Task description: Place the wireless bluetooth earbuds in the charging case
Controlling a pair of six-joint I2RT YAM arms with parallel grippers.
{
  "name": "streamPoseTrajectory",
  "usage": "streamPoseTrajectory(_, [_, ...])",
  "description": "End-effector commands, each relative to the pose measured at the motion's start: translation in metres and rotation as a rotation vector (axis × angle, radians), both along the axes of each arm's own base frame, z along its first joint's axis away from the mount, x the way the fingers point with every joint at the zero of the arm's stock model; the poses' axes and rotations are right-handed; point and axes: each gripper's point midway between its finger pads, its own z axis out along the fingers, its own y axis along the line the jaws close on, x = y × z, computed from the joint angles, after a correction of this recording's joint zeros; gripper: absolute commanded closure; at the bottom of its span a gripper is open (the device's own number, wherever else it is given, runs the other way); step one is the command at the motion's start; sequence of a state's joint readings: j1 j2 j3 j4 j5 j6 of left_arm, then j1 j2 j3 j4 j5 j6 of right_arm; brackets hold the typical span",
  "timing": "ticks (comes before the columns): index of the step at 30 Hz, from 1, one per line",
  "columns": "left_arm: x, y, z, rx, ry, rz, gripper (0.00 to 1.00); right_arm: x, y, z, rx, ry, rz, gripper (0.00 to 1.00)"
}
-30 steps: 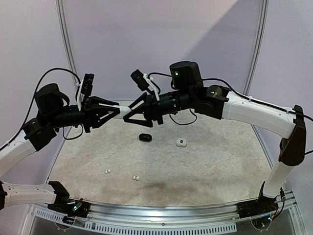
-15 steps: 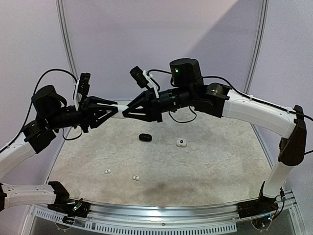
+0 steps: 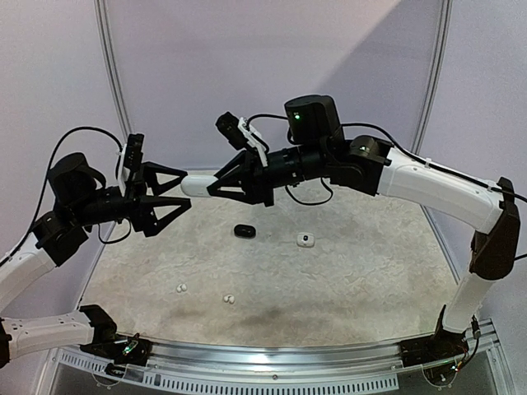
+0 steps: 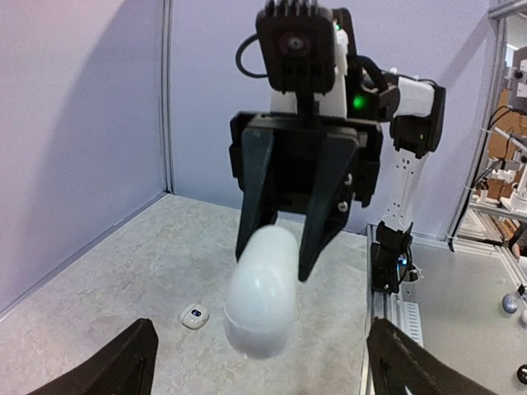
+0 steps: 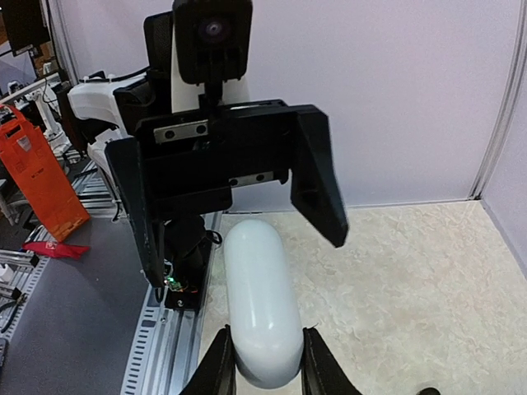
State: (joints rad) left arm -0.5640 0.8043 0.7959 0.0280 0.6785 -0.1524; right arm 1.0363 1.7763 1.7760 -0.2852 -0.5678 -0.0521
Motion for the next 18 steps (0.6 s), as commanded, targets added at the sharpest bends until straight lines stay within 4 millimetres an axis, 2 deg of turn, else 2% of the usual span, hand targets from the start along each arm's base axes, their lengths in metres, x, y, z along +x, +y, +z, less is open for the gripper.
streamPoseTrajectory(1, [-0.008, 0.006, -0.029, 0.099, -0.015, -0.012, 0.18, -0.002, -0.014, 0.033, 0.038, -0.113, -0.031, 1.00])
streamPoseTrajectory(3, [-0.009, 0.006, -0.029, 0.103, -0.022, -0.014, 0.33, -0.002, -0.013, 0.033, 0.043, -0.125, -0.029, 1.00])
streamPoseTrajectory(7, [-0.009, 0.003, -0.022, 0.064, -0.032, -0.031, 0.45, -0.005, -0.009, 0.034, 0.045, -0.149, -0.013, 1.00])
streamPoseTrajectory(9, [-0.007, 0.001, -0.014, 0.014, -0.030, -0.037, 0.45, -0.006, -0.007, 0.034, 0.042, -0.159, -0.007, 1.00])
streamPoseTrajectory(16, [0.001, -0.005, -0.004, -0.070, -0.045, -0.025, 0.42, -0.010, -0.001, 0.029, 0.036, -0.180, 0.021, 1.00])
streamPoseTrajectory(18, [0.000, -0.006, -0.001, -0.077, -0.055, -0.027, 0.45, -0.011, 0.000, 0.028, 0.034, -0.187, 0.026, 1.00])
